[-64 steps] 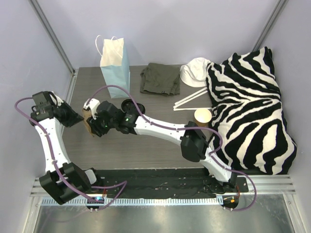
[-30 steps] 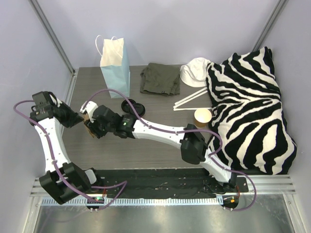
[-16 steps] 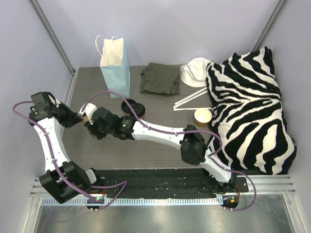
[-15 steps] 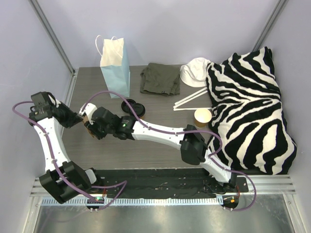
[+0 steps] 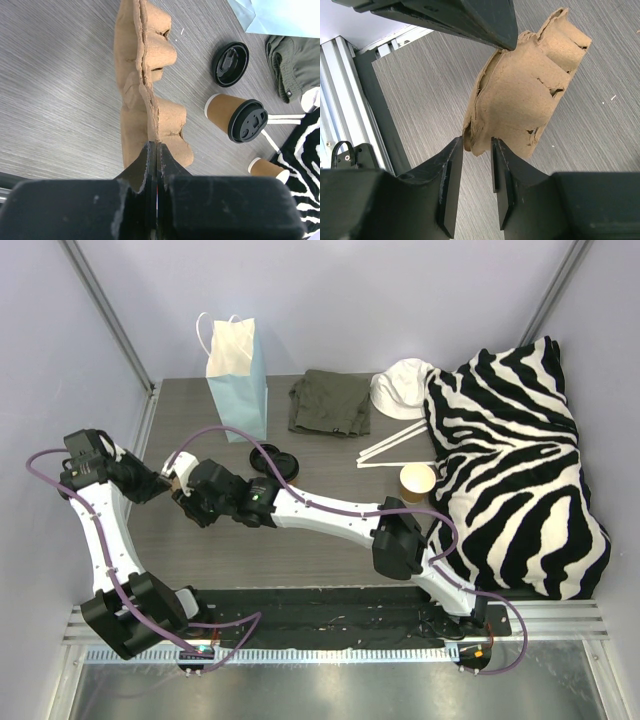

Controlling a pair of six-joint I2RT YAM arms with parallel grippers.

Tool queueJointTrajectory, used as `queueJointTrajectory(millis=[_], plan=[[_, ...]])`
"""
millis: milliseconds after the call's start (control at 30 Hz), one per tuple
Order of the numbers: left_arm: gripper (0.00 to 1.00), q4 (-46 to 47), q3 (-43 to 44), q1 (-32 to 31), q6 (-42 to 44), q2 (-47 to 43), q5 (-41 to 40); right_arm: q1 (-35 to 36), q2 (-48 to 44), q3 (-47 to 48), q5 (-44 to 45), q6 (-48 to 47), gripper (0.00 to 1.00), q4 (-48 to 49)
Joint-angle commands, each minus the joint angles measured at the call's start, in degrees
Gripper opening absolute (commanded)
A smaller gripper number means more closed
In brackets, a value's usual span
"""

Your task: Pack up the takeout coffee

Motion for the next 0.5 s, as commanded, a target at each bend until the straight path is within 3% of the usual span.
queueJointTrajectory(millis=[0, 467], plan=[[0.0, 1.09, 0.0, 0.65, -0.6, -0.48, 1.74, 0.43, -3.31, 2.35, 1.33, -0.77, 0.36, 1.9], [0.0, 0.74, -0.53, 1.53, -2.35, -0.13, 4.73, 1.4, -1.2, 2.52, 9.33, -4.46, 0.27, 3.65]])
